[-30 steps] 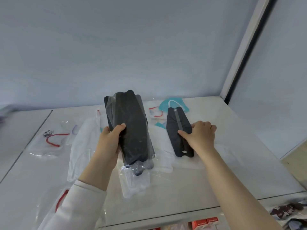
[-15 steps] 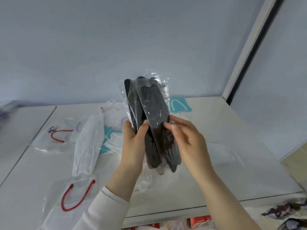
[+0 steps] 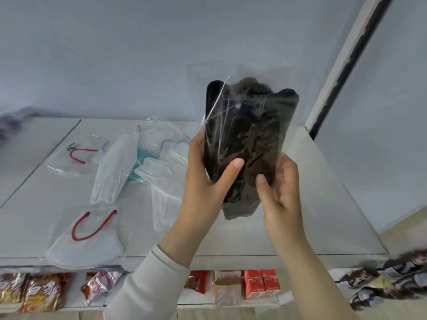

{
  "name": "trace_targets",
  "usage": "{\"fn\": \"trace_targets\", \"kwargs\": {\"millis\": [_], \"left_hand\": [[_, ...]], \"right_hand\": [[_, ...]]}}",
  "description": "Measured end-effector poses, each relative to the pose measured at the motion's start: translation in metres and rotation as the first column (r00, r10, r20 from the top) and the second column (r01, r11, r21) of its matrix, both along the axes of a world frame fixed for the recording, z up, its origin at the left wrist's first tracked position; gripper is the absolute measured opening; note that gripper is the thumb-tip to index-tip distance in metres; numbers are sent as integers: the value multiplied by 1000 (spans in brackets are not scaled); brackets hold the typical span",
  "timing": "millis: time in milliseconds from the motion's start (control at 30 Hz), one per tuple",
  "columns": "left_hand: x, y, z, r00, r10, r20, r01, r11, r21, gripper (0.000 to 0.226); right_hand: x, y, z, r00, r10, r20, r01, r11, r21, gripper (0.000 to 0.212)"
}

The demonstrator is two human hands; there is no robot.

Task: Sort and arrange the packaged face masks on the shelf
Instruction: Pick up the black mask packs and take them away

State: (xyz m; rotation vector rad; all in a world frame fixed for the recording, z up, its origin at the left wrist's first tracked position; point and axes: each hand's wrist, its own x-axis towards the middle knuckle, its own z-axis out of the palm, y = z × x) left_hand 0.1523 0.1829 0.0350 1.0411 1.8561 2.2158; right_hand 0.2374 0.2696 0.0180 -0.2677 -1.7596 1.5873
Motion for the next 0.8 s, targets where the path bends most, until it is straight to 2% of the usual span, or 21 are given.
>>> {"fn": "trace_targets", "kwargs": {"millis": [100,200,300,433,600,800], "left_hand": [[27,3,-18,997,2,74,-1,1000,-18,67],[42,5,-23,998,21,60,-18,999,-41,56],[40,6,-15,998,56,33,-55,998,-42,44],[41,11,-25,998,4,56,2,994,-111,52],[41,14,-27,996,26,80,-17,993,-117,37],[50,6,-23,995,42,94,-26,986,-163,33]], "right_hand": [[15,1,-16,996,78,33,-76,996,-56,40],[23,1,-21,994,66,83,-61,996,-65,30],[26,5,-13,995,68,75,-63,995,-73,31],[26,6,-21,989,107,102,-95,989,-113,40],[22,8,-21,990,81,112,-74,995,-65,38],[28,1,-19,988,59,141,-52,997,-52,39]]}}
